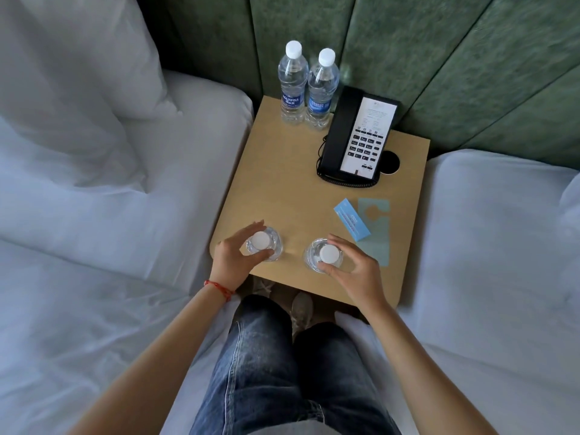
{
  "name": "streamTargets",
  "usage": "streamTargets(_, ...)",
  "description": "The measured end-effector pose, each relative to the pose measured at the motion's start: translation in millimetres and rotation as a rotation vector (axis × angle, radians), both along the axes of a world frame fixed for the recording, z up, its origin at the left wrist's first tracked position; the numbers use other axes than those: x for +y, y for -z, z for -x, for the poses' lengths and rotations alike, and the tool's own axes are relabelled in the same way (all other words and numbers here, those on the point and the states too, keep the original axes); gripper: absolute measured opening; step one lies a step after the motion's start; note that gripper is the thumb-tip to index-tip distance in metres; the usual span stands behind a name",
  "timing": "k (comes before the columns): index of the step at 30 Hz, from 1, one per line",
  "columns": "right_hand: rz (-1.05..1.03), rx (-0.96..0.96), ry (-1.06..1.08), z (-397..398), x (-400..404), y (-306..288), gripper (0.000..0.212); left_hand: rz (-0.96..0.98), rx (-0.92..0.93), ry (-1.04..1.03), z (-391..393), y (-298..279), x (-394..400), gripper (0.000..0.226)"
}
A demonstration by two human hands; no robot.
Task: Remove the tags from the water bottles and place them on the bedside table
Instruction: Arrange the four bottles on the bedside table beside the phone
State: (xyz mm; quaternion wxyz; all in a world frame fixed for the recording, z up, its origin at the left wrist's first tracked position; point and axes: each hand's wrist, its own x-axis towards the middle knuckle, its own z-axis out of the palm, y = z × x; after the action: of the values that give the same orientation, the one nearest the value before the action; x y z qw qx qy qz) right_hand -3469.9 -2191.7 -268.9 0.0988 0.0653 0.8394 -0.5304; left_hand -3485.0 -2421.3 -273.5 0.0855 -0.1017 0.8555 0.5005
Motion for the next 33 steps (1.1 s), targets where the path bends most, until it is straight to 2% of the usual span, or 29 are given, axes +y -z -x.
streamTargets(10,-0.021,0.077,0.032,11,-3,6,0.042,0.026,0.077,-0.008,12,-1,0,0.047)
streamTargets(21,-0.049,0.108,0.103,66,-15,9,0.033,-0.015,-0.007,-0.010,68,0,-18,0.038)
streamTargets(29,-0.015,0.128,0.177,133,-31,5,0.025,-0.063,-0.011,0.028,136,-3,-36,0.036)
streamTargets(33,0.024,0.144,0.202,172,-39,4,0.029,-0.076,0.029,0.061,184,-7,-40,0.034)
